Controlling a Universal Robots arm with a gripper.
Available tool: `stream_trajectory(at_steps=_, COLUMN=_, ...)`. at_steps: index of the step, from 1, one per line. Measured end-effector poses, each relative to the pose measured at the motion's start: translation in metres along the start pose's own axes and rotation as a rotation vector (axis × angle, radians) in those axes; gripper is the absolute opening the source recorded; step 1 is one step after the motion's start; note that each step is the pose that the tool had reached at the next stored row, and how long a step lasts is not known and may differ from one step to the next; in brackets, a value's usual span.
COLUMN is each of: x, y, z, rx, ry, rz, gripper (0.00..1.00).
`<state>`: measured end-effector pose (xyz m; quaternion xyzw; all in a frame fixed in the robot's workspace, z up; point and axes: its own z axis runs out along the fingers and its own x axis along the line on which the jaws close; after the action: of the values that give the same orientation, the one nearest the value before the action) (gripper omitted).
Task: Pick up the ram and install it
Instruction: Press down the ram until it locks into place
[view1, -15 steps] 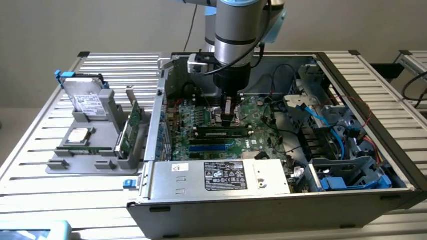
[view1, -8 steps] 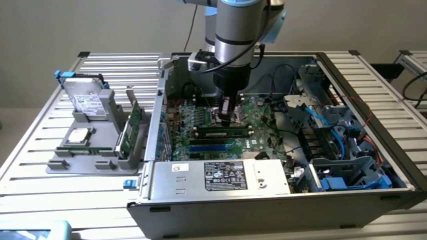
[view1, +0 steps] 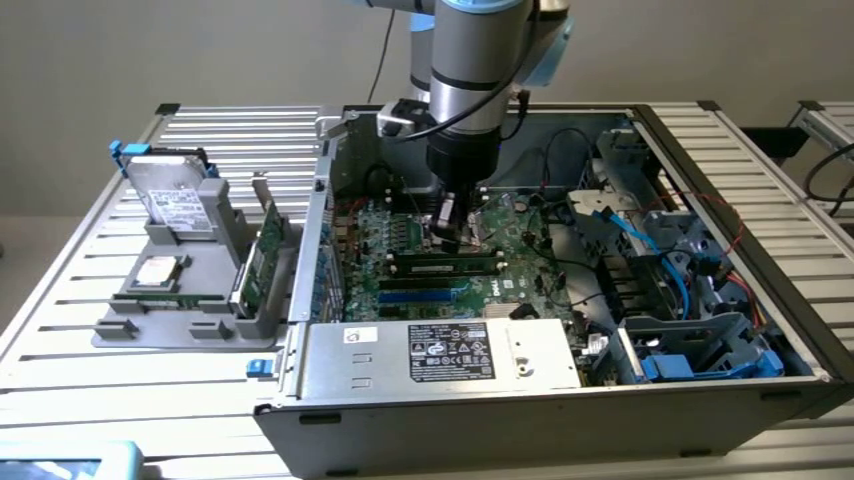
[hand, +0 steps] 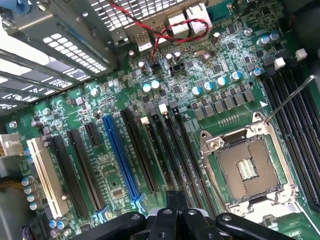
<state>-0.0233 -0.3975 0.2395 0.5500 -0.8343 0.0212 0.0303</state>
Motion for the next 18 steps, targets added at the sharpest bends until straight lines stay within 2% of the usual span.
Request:
stream_trajectory(at_steps=13, x=0.0, y=0.0, z=0.0006, rx=-0.0124, ry=0.0005, rz=0.181, gripper=0.11)
stream_trajectory(at_steps=18, x=-0.0001, y=0.0, z=0.0017, rx=-0.014, ry=-0.0015, rz=0.252, gripper=0.11)
